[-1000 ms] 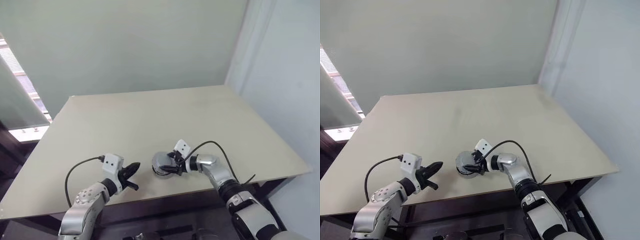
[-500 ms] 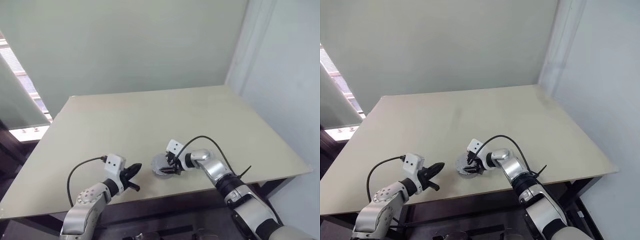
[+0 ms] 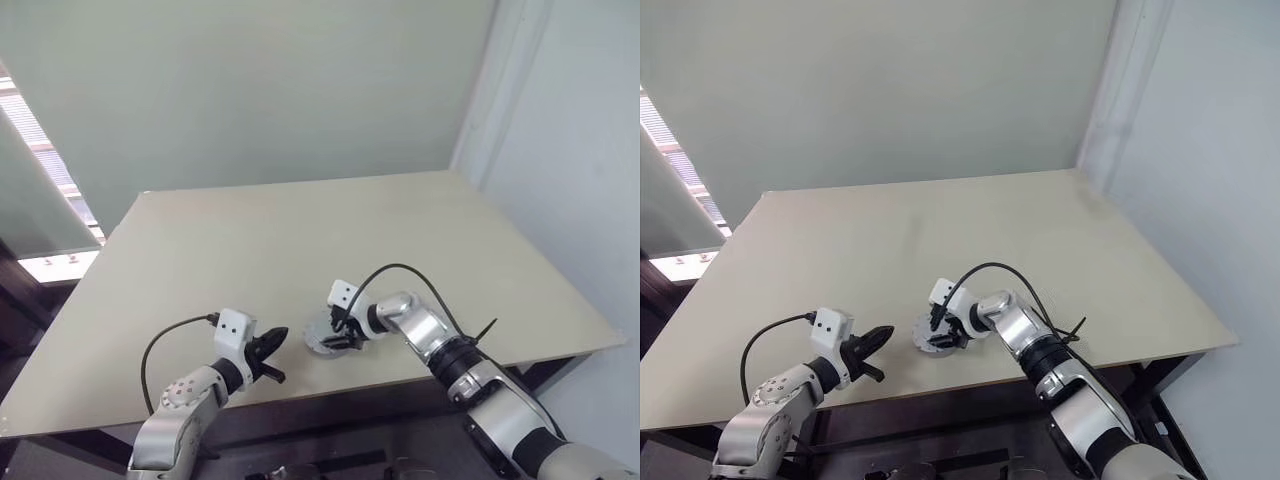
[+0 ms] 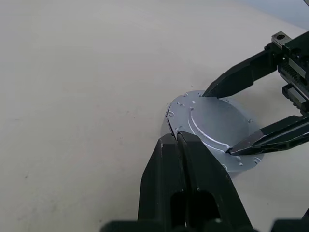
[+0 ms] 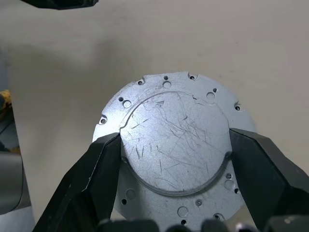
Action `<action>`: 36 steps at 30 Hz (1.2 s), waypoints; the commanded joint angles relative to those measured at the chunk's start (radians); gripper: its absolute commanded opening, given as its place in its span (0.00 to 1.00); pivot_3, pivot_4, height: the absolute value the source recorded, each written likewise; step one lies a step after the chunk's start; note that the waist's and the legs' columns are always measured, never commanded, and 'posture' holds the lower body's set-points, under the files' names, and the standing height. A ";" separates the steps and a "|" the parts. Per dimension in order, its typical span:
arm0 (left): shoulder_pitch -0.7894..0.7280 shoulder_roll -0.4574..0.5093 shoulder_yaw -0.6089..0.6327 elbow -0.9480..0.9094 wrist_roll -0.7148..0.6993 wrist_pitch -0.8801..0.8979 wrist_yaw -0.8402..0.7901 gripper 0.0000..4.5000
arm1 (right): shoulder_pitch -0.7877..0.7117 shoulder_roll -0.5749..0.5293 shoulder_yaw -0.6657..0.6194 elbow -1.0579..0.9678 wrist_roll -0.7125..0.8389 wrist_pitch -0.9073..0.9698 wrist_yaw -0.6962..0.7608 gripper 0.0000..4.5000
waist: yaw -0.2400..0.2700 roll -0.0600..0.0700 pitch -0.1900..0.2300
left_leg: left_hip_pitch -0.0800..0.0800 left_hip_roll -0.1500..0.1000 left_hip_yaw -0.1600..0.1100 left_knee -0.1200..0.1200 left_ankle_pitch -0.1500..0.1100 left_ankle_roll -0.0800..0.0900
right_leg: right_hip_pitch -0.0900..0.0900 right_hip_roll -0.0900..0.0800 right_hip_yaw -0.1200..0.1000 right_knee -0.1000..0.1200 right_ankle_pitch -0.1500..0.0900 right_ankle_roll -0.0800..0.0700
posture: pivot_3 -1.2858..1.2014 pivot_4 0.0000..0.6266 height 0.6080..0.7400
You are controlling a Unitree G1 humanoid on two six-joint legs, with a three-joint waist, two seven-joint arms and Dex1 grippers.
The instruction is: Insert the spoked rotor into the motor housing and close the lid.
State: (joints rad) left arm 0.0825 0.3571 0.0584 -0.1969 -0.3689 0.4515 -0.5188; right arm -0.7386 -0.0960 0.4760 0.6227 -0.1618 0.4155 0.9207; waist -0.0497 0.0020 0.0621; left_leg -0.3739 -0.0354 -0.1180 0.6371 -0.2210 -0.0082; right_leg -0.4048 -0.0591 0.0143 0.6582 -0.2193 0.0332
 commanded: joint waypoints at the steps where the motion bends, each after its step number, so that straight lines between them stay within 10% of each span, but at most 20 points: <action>1: -0.011 0.003 0.005 -0.030 0.005 -0.021 0.003 0.00 | -0.013 -0.008 0.021 0.010 -0.017 0.016 0.021 0.72 | 0.000 0.000 0.000 | 0.000 0.000 0.000 0.000 0.000 0.000 | 0.000 0.000 0.000 0.000 0.000 0.000 | 0.52 0.00 1.00; 36: -0.042 -0.002 -0.001 0.022 0.017 -0.056 -0.016 0.00 | 0.013 0.042 0.003 -0.020 -0.007 0.089 -0.080 0.72 | -0.001 0.000 0.000 | 0.000 0.002 -0.001 0.000 0.000 0.000 | -0.001 0.004 0.001 0.000 0.000 0.000 | 0.52 0.00 1.00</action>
State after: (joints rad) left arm 0.0619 0.3555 0.0554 -0.1582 -0.3530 0.4176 -0.5313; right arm -0.7316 -0.0540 0.4533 0.6100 -0.1487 0.5031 0.8432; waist -0.0504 0.0022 0.0619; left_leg -0.3741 -0.0337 -0.1191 0.6372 -0.2210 -0.0084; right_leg -0.4059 -0.0554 0.0156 0.6583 -0.2193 0.0330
